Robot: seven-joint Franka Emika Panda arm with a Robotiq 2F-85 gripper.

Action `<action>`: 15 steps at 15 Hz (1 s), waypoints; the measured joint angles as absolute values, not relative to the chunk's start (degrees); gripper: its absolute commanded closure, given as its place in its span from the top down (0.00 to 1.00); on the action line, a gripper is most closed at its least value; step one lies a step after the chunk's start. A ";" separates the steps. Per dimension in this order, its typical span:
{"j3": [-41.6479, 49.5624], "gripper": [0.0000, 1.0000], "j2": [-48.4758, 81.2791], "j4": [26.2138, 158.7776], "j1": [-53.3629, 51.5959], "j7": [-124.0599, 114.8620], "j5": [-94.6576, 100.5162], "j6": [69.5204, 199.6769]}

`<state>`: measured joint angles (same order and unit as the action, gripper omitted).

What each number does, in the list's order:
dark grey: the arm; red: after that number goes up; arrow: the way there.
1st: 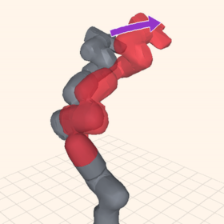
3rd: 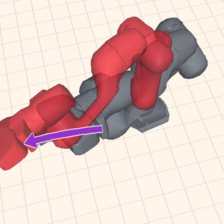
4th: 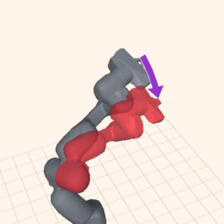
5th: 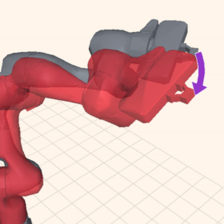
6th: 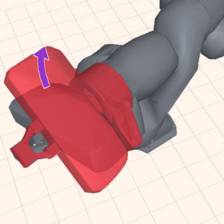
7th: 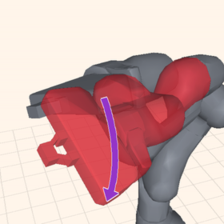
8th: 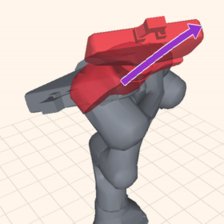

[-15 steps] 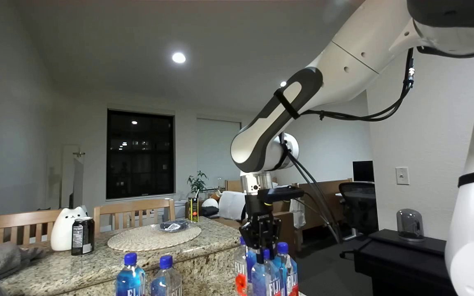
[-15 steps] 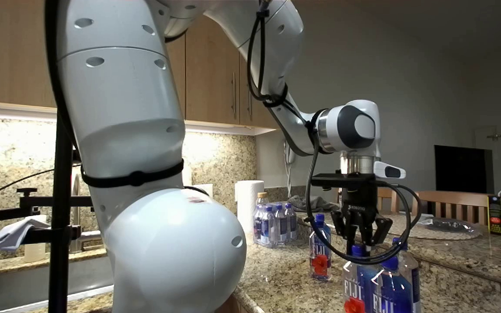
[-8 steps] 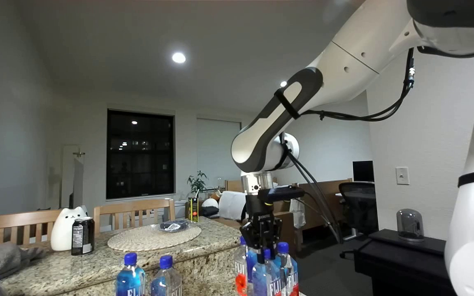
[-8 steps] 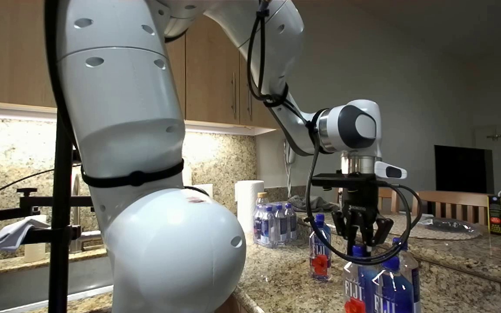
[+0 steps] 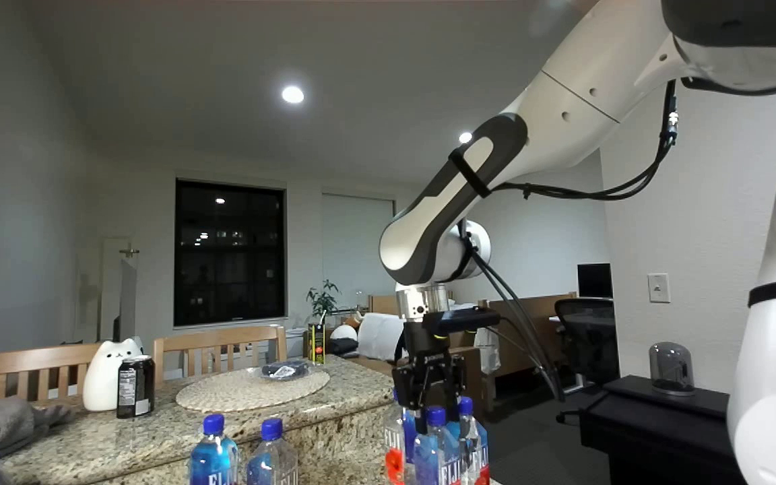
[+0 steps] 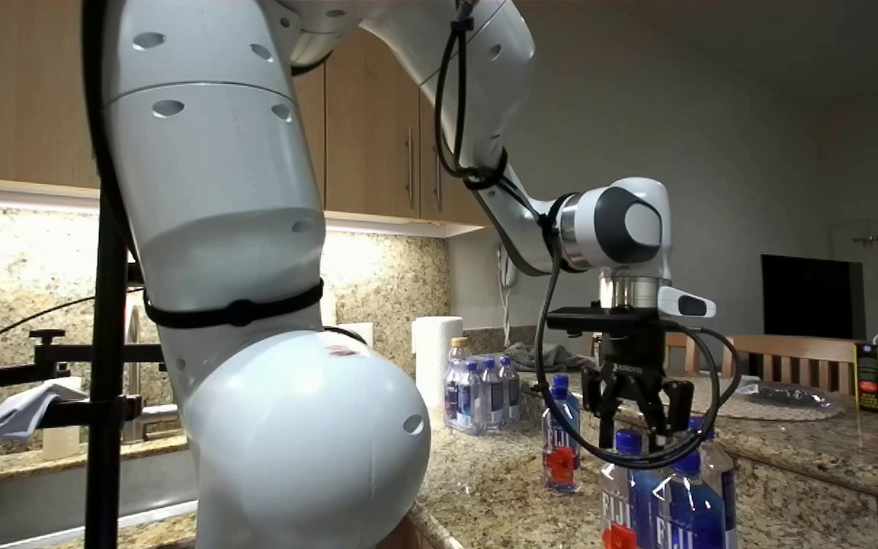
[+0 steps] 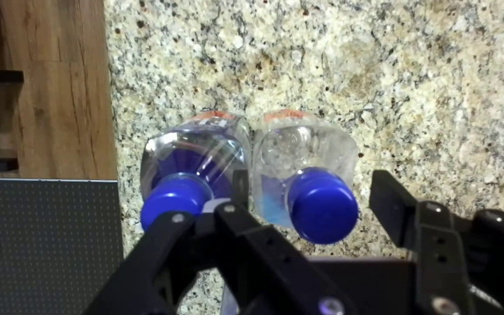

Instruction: Line up the empty water bottles

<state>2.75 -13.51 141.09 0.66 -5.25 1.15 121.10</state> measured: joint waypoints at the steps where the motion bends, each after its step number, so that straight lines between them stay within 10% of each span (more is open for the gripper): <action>1: 2.68 0.96 -13.50 141.08 0.65 -5.25 1.12 121.10; 15: 2.14 1.00 -13.02 130.69 0.99 -5.25 0.43 121.25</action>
